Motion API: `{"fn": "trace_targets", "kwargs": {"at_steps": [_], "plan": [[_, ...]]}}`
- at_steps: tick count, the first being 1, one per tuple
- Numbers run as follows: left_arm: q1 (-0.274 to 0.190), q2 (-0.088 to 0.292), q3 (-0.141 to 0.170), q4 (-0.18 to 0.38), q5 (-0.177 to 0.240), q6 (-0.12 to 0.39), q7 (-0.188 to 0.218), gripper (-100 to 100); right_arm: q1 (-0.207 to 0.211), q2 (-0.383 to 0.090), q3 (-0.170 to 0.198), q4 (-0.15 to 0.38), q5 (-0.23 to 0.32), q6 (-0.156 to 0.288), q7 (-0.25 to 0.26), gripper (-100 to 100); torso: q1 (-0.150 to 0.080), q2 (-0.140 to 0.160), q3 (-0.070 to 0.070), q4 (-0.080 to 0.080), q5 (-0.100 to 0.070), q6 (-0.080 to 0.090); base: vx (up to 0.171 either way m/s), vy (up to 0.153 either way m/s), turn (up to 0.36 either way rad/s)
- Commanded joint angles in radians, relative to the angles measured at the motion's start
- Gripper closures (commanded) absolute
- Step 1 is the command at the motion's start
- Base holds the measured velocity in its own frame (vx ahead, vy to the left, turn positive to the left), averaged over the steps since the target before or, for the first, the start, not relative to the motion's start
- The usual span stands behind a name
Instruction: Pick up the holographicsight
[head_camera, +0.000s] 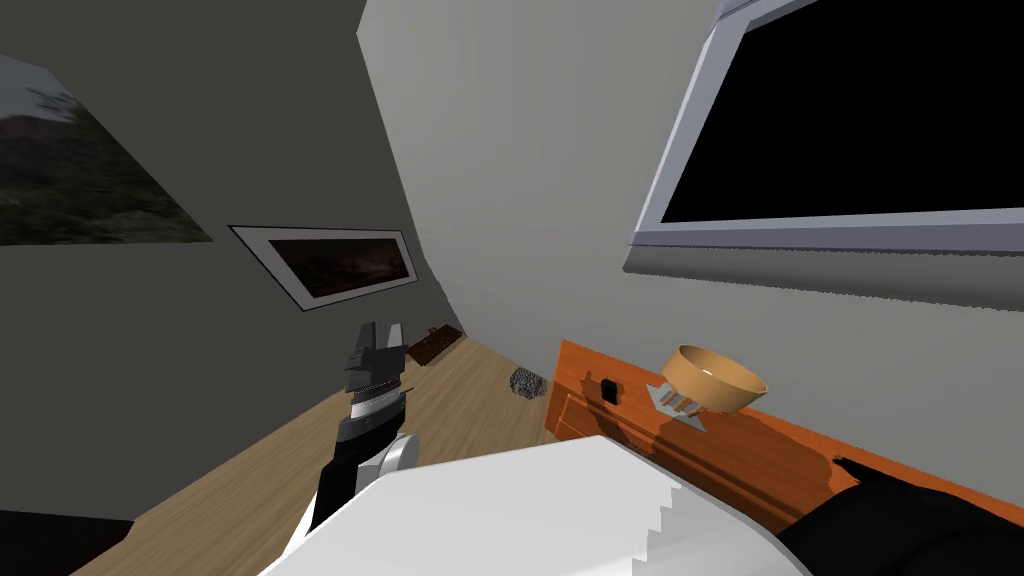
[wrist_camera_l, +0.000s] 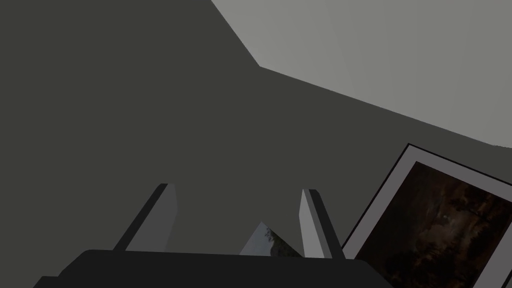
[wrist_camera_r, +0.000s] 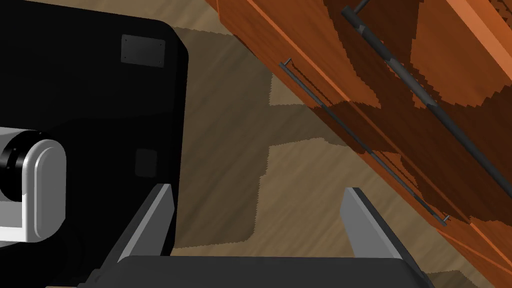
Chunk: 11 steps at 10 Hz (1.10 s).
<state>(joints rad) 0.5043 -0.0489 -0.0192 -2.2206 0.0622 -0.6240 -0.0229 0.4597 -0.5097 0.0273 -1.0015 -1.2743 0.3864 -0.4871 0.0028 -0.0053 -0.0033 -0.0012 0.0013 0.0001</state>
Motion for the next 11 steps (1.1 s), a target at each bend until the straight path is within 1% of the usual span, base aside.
{"fn": "trace_targets", "kwargs": {"at_steps": [1, 2, 3, 4, 5, 6, 7, 8, 9, 10, 11], "plan": [[0.000, 0.000, 0.000, 0.000, 0.000, 0.000, 0.000, 0, -0.009, -0.001, -0.001, 0.033, -0.010, 0.002, 0.004, -100, 0.000, 0.000, 0.000, 0.000, 0.000, 0.000, 0.033, 0.011, 0.002], [0.000, 0.000, 0.000, 0.000, 0.000, 0.000, 0.000, 0, -0.039, -0.020, -0.012, 0.067, -0.038, 0.021, -0.016, -100, -0.002, 0.002, 0.001, 0.000, -0.001, 0.000, 0.048, 0.040, -0.003], [0.000, 0.000, 0.000, 0.000, 0.000, 0.000, 0.000, 0, -0.039, -0.020, -0.012, 0.091, -0.038, 0.021, -0.016, -100, -0.002, 0.002, 0.001, 0.001, 0.000, 0.000, 0.069, 0.049, -0.002], [0.000, 0.000, 0.000, 0.000, 0.000, 0.000, 0.000, 0, -0.069, -0.038, -0.023, 0.123, -0.066, 0.040, -0.036, -100, -0.001, 0.001, 0.001, 0.000, 0.000, 0.000, 0.105, 0.058, -0.012], [0.000, 0.000, 0.000, 0.000, 0.000, 0.000, 0.000, 0, -0.069, -0.038, -0.023, 0.145, -0.066, 0.040, -0.036, -100, 0.000, -0.001, 0.000, 0.000, 0.000, 0.000, 0.086, 0.054, 0.002], [0.000, 0.000, 0.000, 0.000, 0.000, 0.000, 0.000, 0, -0.099, -0.057, -0.035, 0.170, -0.092, 0.057, -0.056, -100, 0.000, 0.000, 0.000, 0.000, 0.000, 0.000, 0.094, 0.057, -0.005], [0.000, 0.000, 0.000, 0.000, 0.000, 0.000, 0.000, 0, -0.099, -0.057, -0.035, 0.195, -0.092, 0.057, -0.056, -100, 0.000, -0.001, 0.000, 0.000, 0.000, 0.000, 0.078, 0.046, 0.000], [0.000, 0.000, 0.000, 0.000, 0.000, 0.000, 0.000, 0, -0.099, -0.057, -0.035, 0.203, -0.092, 0.057, -0.056, -100, -0.001, 0.000, 0.000, 0.000, 0.000, 0.000, 0.029, 0.017, 0.002], [0.000, 0.000, 0.000, 0.000, 0.000, 0.000, 0.000, 0, -0.129, -0.074, -0.047, 0.242, -0.118, 0.073, -0.076, -100, -0.002, 0.003, 0.001, 0.000, -0.001, 0.000, 0.057, 0.023, -0.005], [0.000, 0.000, 0.000, 0.000, 0.000, 0.000, 0.000, 0, -0.129, -0.074, -0.047, 0.256, -0.118, 0.073, -0.076, -100, -0.002, 0.002, 0.001, 0.001, -0.001, 0.000, 0.069, 0.032, 0.004], [0.000, 0.000, 0.000, 0.000, 0.000, 0.000, 0.000, 0, -0.159, -0.092, -0.059, 0.292, -0.143, 0.087, -0.094, -100, -0.002, 0.001, 0.001, 0.000, -0.001, 0.000, 0.086, 0.029, -0.002]]}}
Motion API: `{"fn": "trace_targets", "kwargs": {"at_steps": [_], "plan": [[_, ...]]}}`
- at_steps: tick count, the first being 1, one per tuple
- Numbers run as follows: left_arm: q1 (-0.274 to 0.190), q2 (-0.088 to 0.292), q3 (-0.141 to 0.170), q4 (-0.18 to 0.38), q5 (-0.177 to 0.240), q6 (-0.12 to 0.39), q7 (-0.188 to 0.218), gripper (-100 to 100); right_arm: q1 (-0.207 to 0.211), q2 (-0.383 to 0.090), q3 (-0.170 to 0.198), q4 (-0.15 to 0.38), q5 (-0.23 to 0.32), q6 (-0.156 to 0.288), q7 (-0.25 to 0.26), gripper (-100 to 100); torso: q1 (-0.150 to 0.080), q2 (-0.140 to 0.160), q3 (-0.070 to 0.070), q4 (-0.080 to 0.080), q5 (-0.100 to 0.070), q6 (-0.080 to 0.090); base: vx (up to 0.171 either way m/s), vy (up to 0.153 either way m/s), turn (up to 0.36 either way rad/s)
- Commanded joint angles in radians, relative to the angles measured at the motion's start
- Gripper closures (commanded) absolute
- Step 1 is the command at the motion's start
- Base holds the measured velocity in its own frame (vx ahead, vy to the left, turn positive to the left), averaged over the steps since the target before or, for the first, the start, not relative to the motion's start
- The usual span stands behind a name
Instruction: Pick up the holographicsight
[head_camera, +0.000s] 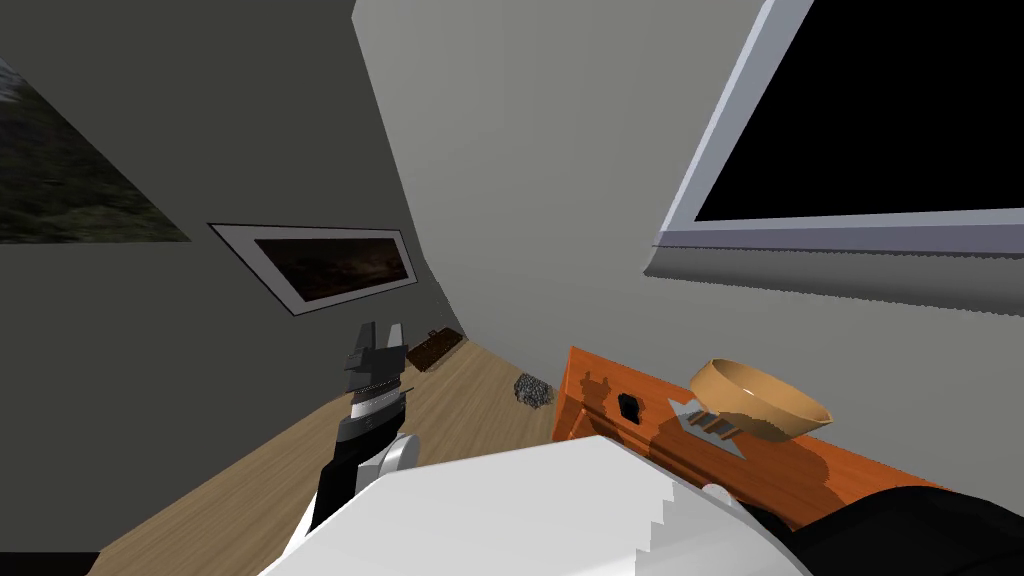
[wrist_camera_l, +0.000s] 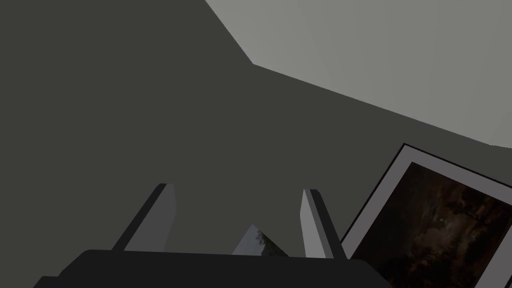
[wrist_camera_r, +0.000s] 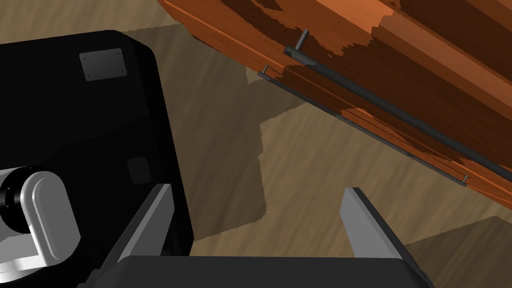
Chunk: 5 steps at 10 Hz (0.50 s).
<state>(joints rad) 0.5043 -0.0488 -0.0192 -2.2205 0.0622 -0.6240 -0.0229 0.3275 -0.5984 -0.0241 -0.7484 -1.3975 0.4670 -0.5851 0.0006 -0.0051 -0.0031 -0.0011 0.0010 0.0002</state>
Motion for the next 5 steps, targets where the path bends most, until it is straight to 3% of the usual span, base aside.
{"fn": "trace_targets", "kwargs": {"at_steps": [1, 2, 5], "plan": [[0.000, 0.000, 0.000, 0.000, 0.000, 0.000, 0.000, 0, -0.027, -0.003, -0.008, 0.050, -0.019, 0.006, 0.004, -100, 0.000, 0.000, 0.000, 0.000, 0.000, 0.000, 0.086, 0.030, 0.000], [0.000, 0.000, 0.000, 0.000, 0.000, 0.000, 0.000, 0, -0.056, -0.020, -0.020, 0.080, -0.043, 0.020, -0.014, -100, 0.000, 0.000, 0.000, 0.000, 0.000, 0.000, 0.096, 0.042, 0.003], [0.000, 0.000, 0.000, 0.000, 0.000, 0.000, 0.000, 0, -0.083, -0.036, -0.031, 0.134, -0.065, 0.031, -0.031, -100, 0.000, 0.000, 0.000, 0.000, 0.000, 0.000, 0.078, 0.032, 0.004]]}}
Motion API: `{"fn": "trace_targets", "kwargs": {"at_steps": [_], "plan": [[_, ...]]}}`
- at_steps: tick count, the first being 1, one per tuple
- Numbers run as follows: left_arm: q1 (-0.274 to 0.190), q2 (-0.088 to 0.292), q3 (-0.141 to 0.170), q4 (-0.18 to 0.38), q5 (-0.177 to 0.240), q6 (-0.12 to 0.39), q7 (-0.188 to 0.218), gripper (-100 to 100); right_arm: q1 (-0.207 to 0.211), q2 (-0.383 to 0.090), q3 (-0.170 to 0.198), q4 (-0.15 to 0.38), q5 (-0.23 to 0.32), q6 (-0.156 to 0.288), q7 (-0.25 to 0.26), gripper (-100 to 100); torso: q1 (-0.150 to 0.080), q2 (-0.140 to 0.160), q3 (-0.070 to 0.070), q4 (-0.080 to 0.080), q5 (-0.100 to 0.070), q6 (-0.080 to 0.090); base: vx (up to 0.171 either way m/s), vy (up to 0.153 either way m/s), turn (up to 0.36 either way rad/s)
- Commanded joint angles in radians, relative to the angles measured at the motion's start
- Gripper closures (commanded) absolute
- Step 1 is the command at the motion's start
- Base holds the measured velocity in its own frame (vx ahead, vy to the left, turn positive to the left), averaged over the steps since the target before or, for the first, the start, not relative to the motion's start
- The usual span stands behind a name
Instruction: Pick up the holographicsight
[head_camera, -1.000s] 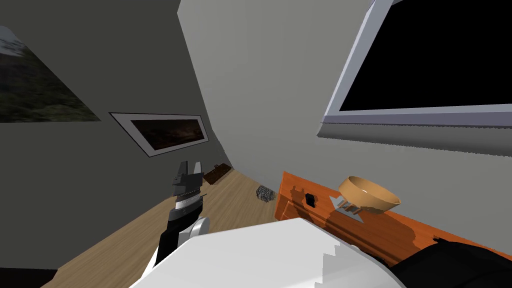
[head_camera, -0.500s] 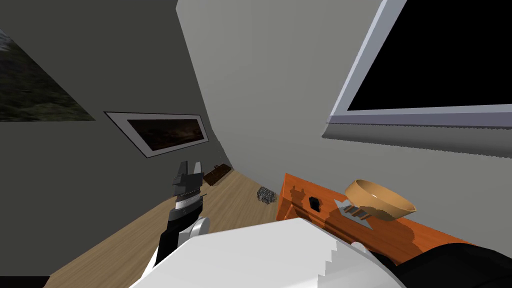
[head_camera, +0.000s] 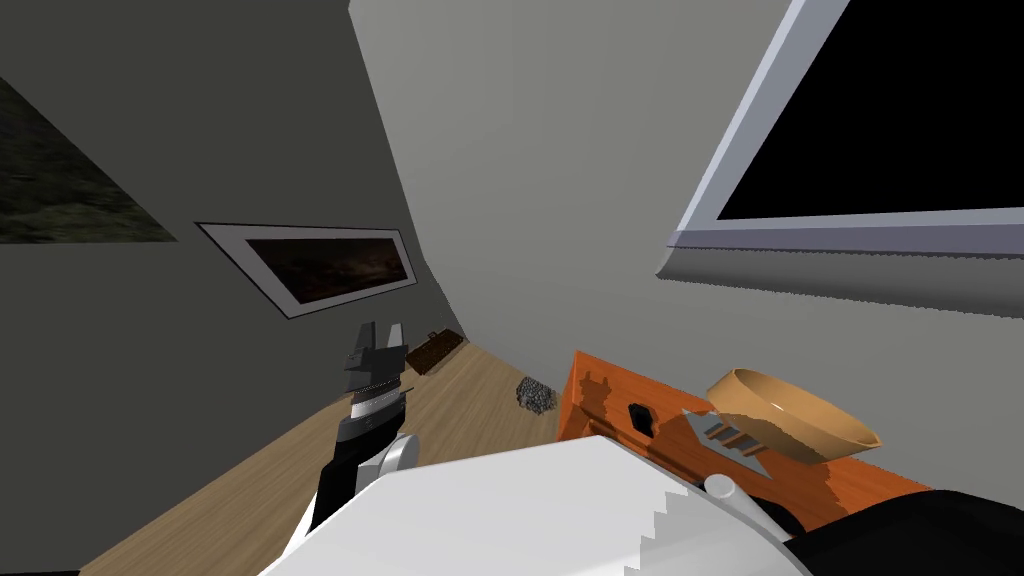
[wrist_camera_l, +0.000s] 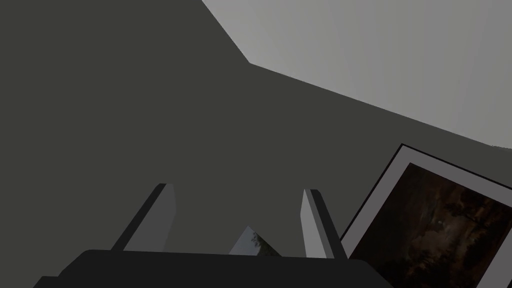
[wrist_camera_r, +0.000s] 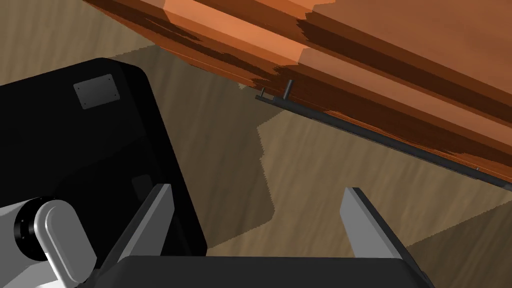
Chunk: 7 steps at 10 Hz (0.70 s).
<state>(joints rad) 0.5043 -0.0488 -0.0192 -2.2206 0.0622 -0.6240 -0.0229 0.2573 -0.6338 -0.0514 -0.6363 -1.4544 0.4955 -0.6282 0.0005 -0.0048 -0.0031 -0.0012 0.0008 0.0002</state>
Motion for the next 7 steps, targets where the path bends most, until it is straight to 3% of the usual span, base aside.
{"fn": "trace_targets", "kwargs": {"at_steps": [1, 2, 5, 7], "plan": [[0.000, 0.000, 0.000, 0.000, 0.000, 0.000, 0.000, 0, -0.013, 0.000, -0.004, 0.036, -0.008, 0.003, 0.012, -100, 0.000, 0.000, 0.000, 0.000, 0.000, 0.000, 0.030, 0.010, 0.002], [0.000, 0.000, 0.000, 0.000, 0.000, 0.000, 0.000, 0, -0.040, -0.015, -0.015, 0.061, -0.028, 0.013, -0.004, -100, -0.001, 0.002, 0.001, 0.000, 0.000, 0.000, 0.047, 0.008, 0.003], [0.000, 0.000, 0.000, 0.000, 0.000, 0.000, 0.000, 0, -0.065, -0.029, -0.025, 0.110, -0.047, 0.022, -0.019, -100, -0.001, 0.001, 0.000, 0.000, 0.000, 0.000, 0.068, 0.010, 0.008], [0.000, 0.000, 0.000, 0.000, 0.000, 0.000, 0.000, 0, -0.109, -0.055, -0.044, 0.176, -0.078, 0.034, -0.043, -100, -0.001, -0.001, 0.000, 0.000, 0.000, 0.000, 0.107, 0.003, 0.016]]}}
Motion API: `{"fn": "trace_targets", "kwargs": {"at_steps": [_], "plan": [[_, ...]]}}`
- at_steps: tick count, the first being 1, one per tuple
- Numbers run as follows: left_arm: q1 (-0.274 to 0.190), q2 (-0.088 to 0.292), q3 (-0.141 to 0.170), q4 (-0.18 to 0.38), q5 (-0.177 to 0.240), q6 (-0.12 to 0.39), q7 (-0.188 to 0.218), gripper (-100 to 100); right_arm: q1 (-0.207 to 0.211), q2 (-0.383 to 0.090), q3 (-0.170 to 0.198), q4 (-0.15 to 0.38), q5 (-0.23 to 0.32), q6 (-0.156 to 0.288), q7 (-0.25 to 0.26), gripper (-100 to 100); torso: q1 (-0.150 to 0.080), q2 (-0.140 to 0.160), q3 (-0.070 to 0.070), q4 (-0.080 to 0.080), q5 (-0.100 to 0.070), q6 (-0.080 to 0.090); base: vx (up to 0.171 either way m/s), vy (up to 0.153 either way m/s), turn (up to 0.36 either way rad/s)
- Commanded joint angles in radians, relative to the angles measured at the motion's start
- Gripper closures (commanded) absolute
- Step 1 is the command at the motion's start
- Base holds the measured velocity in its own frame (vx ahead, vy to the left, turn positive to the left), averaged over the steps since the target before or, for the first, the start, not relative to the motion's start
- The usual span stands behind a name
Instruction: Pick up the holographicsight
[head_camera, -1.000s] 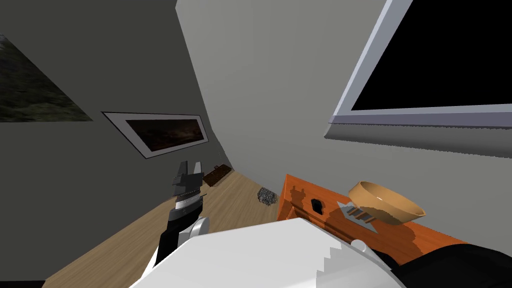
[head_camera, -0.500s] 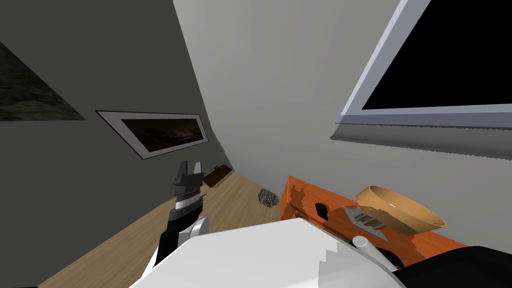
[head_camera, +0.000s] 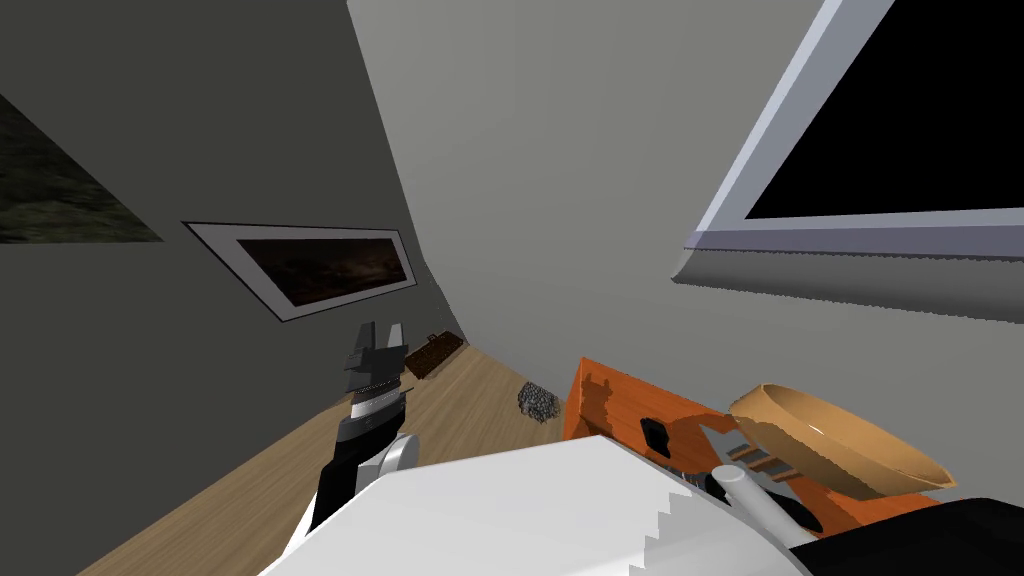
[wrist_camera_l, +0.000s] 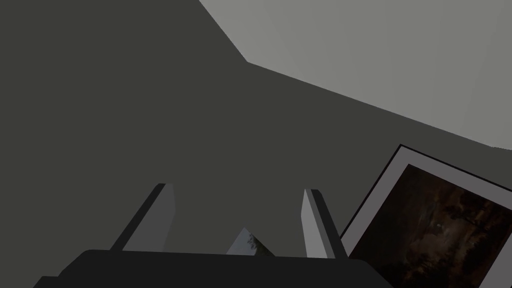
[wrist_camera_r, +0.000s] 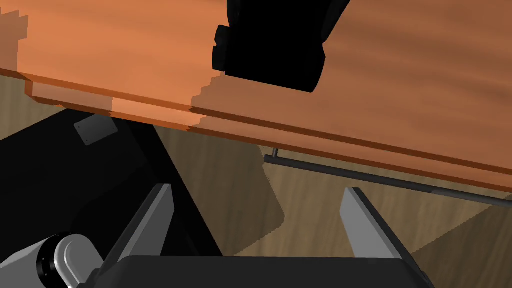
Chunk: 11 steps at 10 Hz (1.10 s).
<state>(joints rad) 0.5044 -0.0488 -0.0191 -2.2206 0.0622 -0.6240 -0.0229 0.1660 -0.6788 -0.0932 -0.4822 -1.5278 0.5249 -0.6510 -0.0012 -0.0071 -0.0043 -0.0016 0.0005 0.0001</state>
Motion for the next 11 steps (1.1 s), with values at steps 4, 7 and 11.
{"fn": "trace_targets", "kwargs": {"at_steps": [4, 7, 11], "plan": [[0.000, 0.000, 0.000, 0.000, 0.000, 0.000, 0.000, 0, -0.069, -0.042, -0.025, 0.067, -0.036, 0.011, -0.044, -100, -0.005, -0.003, -0.002, -0.001, -0.001, 0.000, 0.135, -0.057, 0.031], [0.000, 0.000, 0.000, 0.000, 0.000, 0.000, 0.000, 0, -0.078, -0.042, -0.028, 0.084, -0.040, 0.013, -0.038, -100, -0.001, 0.007, 0.004, 0.001, -0.001, 0.001, 0.006, -0.017, 0.000], [0.000, 0.000, 0.000, 0.000, 0.000, 0.000, 0.000, 0, -0.088, -0.014, -0.035, 0.092, -0.024, -0.009, -0.024, -100, -0.003, 0.007, 0.004, 0.001, -0.001, 0.001, 0.010, -0.033, -0.012]]}}
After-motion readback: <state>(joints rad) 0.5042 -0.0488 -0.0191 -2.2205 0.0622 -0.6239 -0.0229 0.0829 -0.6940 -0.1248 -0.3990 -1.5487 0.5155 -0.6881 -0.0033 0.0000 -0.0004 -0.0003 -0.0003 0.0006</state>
